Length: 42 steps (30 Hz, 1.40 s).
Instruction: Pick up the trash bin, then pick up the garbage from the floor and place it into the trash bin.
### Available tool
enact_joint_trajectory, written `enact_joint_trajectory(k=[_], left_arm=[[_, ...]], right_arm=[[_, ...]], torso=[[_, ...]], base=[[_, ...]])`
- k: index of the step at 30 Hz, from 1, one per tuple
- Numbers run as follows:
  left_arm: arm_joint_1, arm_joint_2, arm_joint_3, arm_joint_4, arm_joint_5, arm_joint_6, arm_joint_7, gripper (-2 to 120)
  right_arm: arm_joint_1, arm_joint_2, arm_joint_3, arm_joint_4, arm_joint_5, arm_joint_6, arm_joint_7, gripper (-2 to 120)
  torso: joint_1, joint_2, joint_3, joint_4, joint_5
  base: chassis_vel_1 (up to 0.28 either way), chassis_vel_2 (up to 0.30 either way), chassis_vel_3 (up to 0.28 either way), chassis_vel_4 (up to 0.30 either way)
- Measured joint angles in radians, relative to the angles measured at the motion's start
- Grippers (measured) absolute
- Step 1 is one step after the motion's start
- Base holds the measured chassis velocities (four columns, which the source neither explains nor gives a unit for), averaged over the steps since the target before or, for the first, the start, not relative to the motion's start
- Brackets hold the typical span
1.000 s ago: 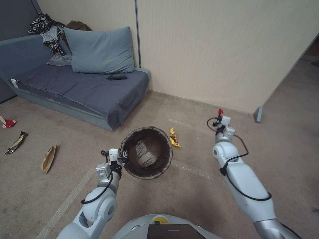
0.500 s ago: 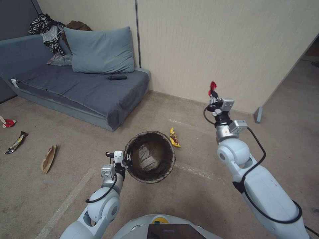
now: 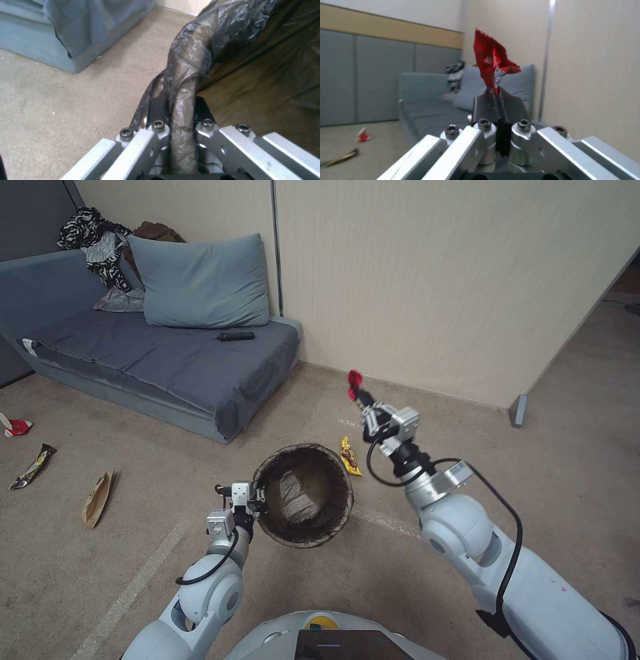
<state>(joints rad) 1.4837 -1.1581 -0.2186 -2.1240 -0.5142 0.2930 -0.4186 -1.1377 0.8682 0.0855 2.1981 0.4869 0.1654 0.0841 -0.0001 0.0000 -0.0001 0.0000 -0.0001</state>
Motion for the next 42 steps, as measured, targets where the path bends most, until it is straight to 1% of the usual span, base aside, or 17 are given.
enact_joint_trajectory(k=[1, 5, 6, 9, 10, 13, 14, 16, 22, 27, 31, 33, 37, 38, 40, 41, 42], left_arm=[[0.000, 0.000, 0.000, 0.000, 0.000, 0.000, 0.000, 3], [-0.001, -0.005, 0.002, 0.002, 0.003, 0.000, 0.000, 3], [-0.001, -0.005, 0.002, 0.002, 0.003, 0.000, 0.000, 3], [-0.003, -0.012, 0.003, 0.004, 0.007, 0.000, 0.000, 3], [-0.003, -0.012, 0.003, 0.004, 0.007, 0.000, 0.000, 3], [-0.004, -0.017, 0.001, 0.004, 0.008, 0.000, 0.000, 3], [-0.004, -0.017, 0.001, 0.004, 0.008, 0.000, 0.000, 3], [-0.003, -0.018, -0.003, 0.003, 0.008, 0.000, 0.000, 3], [-0.003, -0.021, -0.005, -0.001, 0.008, -0.001, 0.000, 3], [-0.007, -0.024, -0.006, -0.009, 0.007, -0.002, -0.001, 3], [-0.007, -0.025, -0.007, -0.012, 0.007, -0.002, -0.001, 3], [-0.007, -0.025, -0.007, -0.012, 0.007, -0.002, -0.001, 3], [-0.003, -0.026, -0.008, -0.013, 0.007, -0.003, -0.001, 3], [-0.003, -0.026, -0.008, -0.013, 0.007, -0.003, -0.001, 3], [-0.002, -0.026, -0.008, -0.013, 0.007, -0.004, -0.001, 3], [-0.002, -0.026, -0.008, -0.013, 0.007, -0.004, -0.001, 3], [-0.001, -0.027, -0.008, -0.013, 0.008, -0.004, -0.001, 3]], right_arm=[[0.000, 0.000, 0.000, 0.000, 0.000, 0.000, 0.000, 0], [-0.002, -0.029, -0.090, -0.012, -0.035, 0.011, -0.033, 0], [-0.002, -0.029, -0.090, -0.012, -0.035, 0.011, -0.033, 0], [0.004, -0.044, -0.164, -0.034, -0.072, 0.016, -0.041, 0], [0.004, -0.044, -0.164, -0.034, -0.072, 0.016, -0.041, 0], [0.012, -0.047, -0.233, -0.068, -0.111, 0.022, -0.043, 0], [0.012, -0.047, -0.233, -0.068, -0.111, 0.022, -0.043, 0], [0.017, -0.040, -0.269, -0.094, -0.133, 0.025, -0.043, 0], [0.021, -0.026, -0.311, -0.136, -0.162, 0.028, -0.043, 0], [0.030, -0.010, -0.352, -0.214, -0.201, 0.040, -0.039, 0], [0.037, -0.001, -0.367, -0.251, -0.219, 0.042, -0.021, 1], [0.038, 0.000, -0.370, -0.256, -0.222, 0.042, -0.015, -1], [0.039, 0.005, -0.375, -0.262, -0.229, 0.035, 0.020, 19], [0.039, 0.005, -0.375, -0.262, -0.229, 0.035, 0.020, 19], [0.034, 0.005, -0.375, -0.259, -0.229, 0.031, 0.026, 27], [0.034, 0.005, -0.375, -0.259, -0.229, 0.031, 0.026, 27], [0.030, 0.005, -0.372, -0.254, -0.229, 0.029, 0.030, 34]], torso=[[0.000, 0.000, 0.000, 0.0000, 0.0000], [0.000, 0.000, 0.000, 0.0001, 0.0000], [0.000, 0.000, 0.000, 0.0001, 0.0000], [0.000, 0.000, 0.000, 0.0000, 0.0000], [0.000, 0.000, 0.000, 0.0000, 0.0000], [0.000, 0.000, 0.000, 0.0000, 0.0000], [0.000, 0.000, 0.000, 0.0000, 0.0000], [0.000, 0.000, 0.000, 0.0001, 0.0000], [0.000, 0.000, 0.000, 0.0001, 0.0000], [0.000, 0.000, 0.000, 0.0001, 0.0000], [0.000, 0.000, 0.000, 0.0000, 0.0001], [0.000, 0.000, 0.000, 0.0000, 0.0001], [0.000, 0.000, 0.000, 0.0001, 0.0000], [0.000, 0.000, 0.000, 0.0001, 0.0000], [0.000, 0.000, 0.000, 0.0000, 0.0001], [0.000, 0.000, 0.000, 0.0000, 0.0001], [0.000, 0.000, 0.000, 0.0000, 0.0001]], base=[[0.000, 0.000, 0.000, 0.000], [0.000, 0.000, 0.000, 0.000], [0.000, 0.000, 0.000, 0.000], [0.000, 0.000, 0.000, 0.000], [0.000, 0.000, 0.000, 0.000], [0.000, 0.000, 0.000, 0.000], [0.000, 0.000, 0.000, 0.000], [0.000, 0.000, 0.000, 0.000], [0.000, 0.000, 0.000, 0.000], [0.000, 0.000, 0.000, 0.000], [0.000, 0.000, 0.000, 0.000], [0.000, 0.000, 0.000, 0.000], [0.000, 0.000, 0.000, 0.000], [0.000, 0.000, 0.000, 0.000], [0.000, 0.000, 0.000, 0.000], [0.000, 0.000, 0.000, 0.000], [0.000, 0.000, 0.000, 0.000]])
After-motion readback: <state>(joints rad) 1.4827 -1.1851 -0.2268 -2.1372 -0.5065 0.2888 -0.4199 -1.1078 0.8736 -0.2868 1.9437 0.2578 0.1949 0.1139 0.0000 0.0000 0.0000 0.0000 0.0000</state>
